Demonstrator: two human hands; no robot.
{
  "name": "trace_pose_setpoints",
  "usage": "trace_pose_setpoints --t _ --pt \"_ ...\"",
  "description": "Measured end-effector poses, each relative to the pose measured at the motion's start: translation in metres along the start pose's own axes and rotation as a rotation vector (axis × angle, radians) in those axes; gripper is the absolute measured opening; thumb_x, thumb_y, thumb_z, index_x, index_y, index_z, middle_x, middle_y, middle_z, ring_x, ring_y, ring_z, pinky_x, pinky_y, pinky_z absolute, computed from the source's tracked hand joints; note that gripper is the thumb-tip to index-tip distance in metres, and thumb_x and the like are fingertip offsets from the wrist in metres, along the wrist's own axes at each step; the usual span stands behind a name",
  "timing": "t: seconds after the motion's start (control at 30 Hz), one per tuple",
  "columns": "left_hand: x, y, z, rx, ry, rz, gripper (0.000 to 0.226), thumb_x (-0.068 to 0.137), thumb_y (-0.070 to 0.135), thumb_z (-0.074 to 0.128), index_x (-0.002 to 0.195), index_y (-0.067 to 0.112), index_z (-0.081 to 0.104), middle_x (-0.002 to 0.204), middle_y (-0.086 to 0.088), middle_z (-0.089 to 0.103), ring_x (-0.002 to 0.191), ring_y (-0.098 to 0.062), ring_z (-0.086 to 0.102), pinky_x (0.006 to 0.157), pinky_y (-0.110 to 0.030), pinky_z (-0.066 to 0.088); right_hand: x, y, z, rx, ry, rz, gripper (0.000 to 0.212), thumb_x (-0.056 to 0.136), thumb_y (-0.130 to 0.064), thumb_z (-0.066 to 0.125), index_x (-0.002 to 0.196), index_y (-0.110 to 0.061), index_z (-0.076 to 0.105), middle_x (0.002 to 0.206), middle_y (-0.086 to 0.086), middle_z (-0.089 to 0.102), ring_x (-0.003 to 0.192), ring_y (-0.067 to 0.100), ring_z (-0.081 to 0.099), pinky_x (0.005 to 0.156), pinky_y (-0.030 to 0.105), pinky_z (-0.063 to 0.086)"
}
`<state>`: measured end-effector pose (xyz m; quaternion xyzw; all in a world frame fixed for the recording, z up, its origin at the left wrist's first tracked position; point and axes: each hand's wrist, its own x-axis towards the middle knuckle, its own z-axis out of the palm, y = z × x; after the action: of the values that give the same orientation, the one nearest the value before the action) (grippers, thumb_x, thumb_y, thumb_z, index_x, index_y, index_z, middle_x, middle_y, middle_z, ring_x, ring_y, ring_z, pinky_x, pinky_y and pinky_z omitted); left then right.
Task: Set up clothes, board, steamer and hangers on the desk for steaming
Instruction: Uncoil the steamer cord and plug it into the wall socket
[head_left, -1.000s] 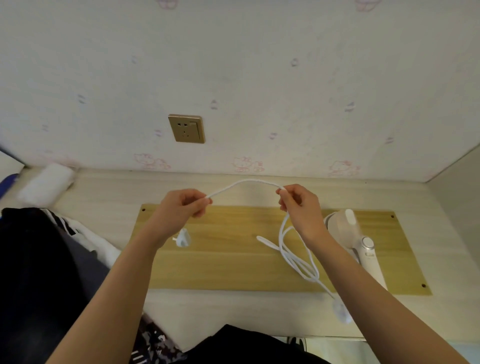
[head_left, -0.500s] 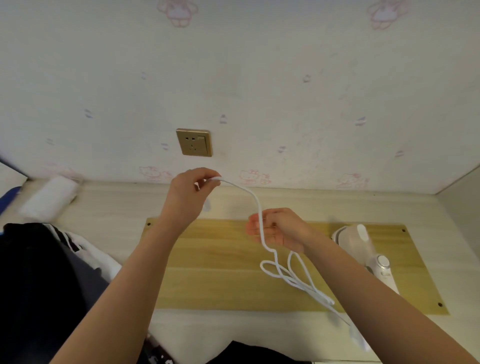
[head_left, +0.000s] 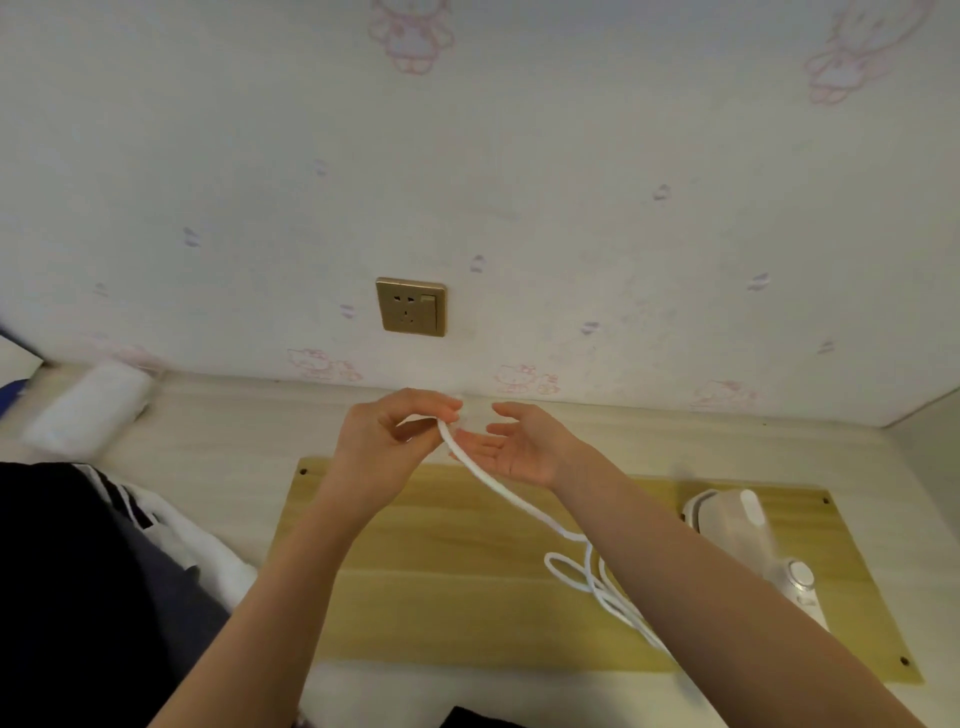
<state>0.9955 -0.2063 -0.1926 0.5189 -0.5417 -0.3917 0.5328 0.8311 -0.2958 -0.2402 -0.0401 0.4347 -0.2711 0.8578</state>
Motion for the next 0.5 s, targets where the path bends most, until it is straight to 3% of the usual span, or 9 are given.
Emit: trace_pose_setpoints --t 0.13,0.27,0.4,0.5 --pt "-0.001 -0.005 -0.015 -0.074 -0.064 0.012 0.015 0.074 -0.014 0.069 0.081 -0.001 0.072 0.092 -0.009 0.074 0.095 -0.022 0.070 0.084 -0.027 0.055 0.013 -0.001 0.012 0.141 -0.017 -0.018 0.055 0.098 -0.012 0.046 0.145 -0.006 0.016 0.119 0.038 0.047 0.099 0.052 0.059 0.070 0.060 0.055" --pt "-0.003 -0.010 -0.030 -0.103 -0.117 -0.010 0.017 0.072 -0.019 0.067 0.082 -0.006 0.071 0.090 -0.011 0.073 0.095 -0.023 0.069 0.082 -0.025 0.054 0.031 0.001 0.023 0.167 -0.009 -0.050 0.033 0.095 0.001 0.048 0.126 0.008 0.038 0.115 0.036 0.053 0.099 0.045 0.063 0.087 0.050 0.054" --pt "-0.006 -0.022 -0.048 -0.066 -0.114 -0.088 0.019 0.076 -0.022 0.061 0.080 -0.006 0.070 0.091 -0.012 0.073 0.093 -0.024 0.070 0.082 -0.026 0.055 0.041 0.000 0.032 0.138 0.009 -0.138 0.019 0.092 0.007 0.052 0.111 0.011 0.055 0.091 0.026 0.064 0.072 0.032 0.067 0.064 0.038 0.060" --pt "-0.005 -0.037 -0.060 -0.046 -0.061 -0.204 0.019 0.080 -0.020 0.058 0.081 -0.005 0.071 0.089 -0.013 0.073 0.091 -0.026 0.069 0.084 -0.030 0.055 0.044 -0.008 0.035 0.121 0.032 -0.235 0.032 0.089 0.009 0.056 0.120 0.006 0.052 0.103 0.030 0.062 0.084 0.036 0.069 0.068 0.044 0.060"
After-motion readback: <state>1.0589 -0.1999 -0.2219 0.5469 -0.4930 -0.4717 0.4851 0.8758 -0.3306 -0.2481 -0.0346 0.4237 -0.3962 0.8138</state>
